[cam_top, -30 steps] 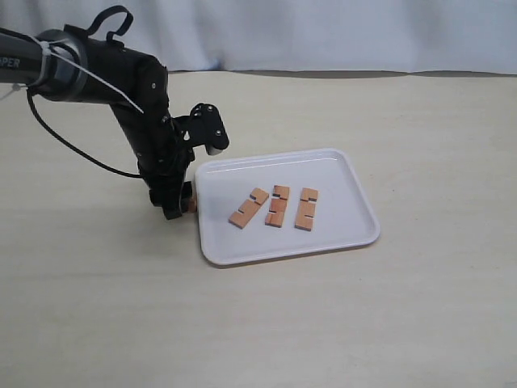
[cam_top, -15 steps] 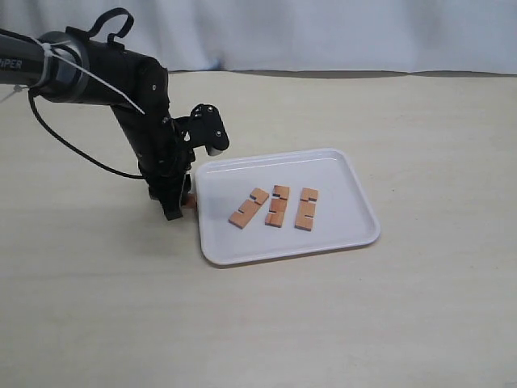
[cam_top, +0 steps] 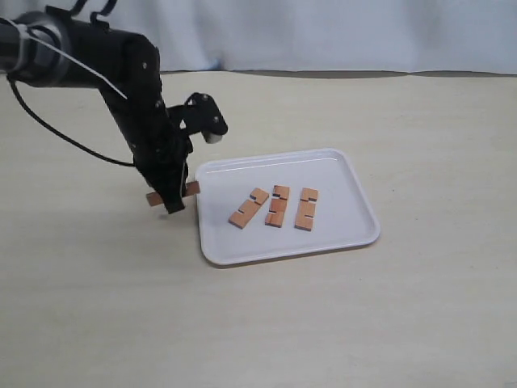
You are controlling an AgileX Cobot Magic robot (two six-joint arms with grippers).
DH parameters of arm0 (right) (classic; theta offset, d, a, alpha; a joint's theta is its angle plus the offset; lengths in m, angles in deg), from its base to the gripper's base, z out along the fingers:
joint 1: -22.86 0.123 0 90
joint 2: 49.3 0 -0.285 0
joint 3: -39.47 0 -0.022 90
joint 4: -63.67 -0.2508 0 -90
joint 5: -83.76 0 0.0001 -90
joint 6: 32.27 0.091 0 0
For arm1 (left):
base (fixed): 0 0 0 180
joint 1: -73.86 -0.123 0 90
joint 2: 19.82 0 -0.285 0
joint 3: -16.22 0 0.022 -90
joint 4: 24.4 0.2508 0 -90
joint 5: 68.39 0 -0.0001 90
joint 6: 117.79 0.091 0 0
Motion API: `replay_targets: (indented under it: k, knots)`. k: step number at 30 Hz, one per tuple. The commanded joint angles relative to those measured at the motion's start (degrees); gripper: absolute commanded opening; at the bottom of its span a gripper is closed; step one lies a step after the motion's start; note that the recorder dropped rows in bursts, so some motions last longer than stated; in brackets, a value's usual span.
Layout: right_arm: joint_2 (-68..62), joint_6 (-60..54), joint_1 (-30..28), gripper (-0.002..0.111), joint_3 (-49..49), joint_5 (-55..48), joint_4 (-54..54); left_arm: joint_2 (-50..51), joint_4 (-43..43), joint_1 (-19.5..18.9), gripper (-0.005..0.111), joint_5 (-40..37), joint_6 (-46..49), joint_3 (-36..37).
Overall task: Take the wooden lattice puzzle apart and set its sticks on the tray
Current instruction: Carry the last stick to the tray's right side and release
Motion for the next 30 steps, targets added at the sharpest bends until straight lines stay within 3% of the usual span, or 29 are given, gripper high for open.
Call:
replay_targets:
  k: [1,5,8,14,16,23,26,30]
  knots:
    - [0.31,-0.22,0.05,0.004,-0.1,0.01,0.28,-5.81,-13.66,0.01,0.0,2.69,-0.58,-0.02]
    - [0.31,-0.22,0.05,0.004,-0.1,0.01,0.28,-6.12,-35.77,0.56,0.0,6.09,2.24,-0.02]
    - [0.31,-0.22,0.05,0.004,-0.1,0.01,0.28,-4.02,-43.7,3.04,0.0,11.13,3.55,-0.02]
    - [0.31,-0.22,0.05,0.004,-0.1,0.01,0.28,2.65,-47.51,10.99,0.0,22.41,3.55,-0.66]
    - [0.31,-0.22,0.05,0.004,-0.1,0.01,0.28,5.11,-47.79,12.72,0.0,22.85,3.44,-2.86]
    - [0.31,-0.22,0.05,0.004,-0.1,0.01,0.28,10.5,-47.93,15.15,0.001,23.51,1.17,-8.77]
    - [0.31,-0.22,0.05,0.004,-0.1,0.01,0.28,11.2,-47.93,15.26,0.013,25.83,1.17,-8.86]
    - [0.31,-0.22,0.05,0.004,-0.1,0.01,0.28,11.42,-47.75,15.26,0.045,26.64,1.17,-8.86]
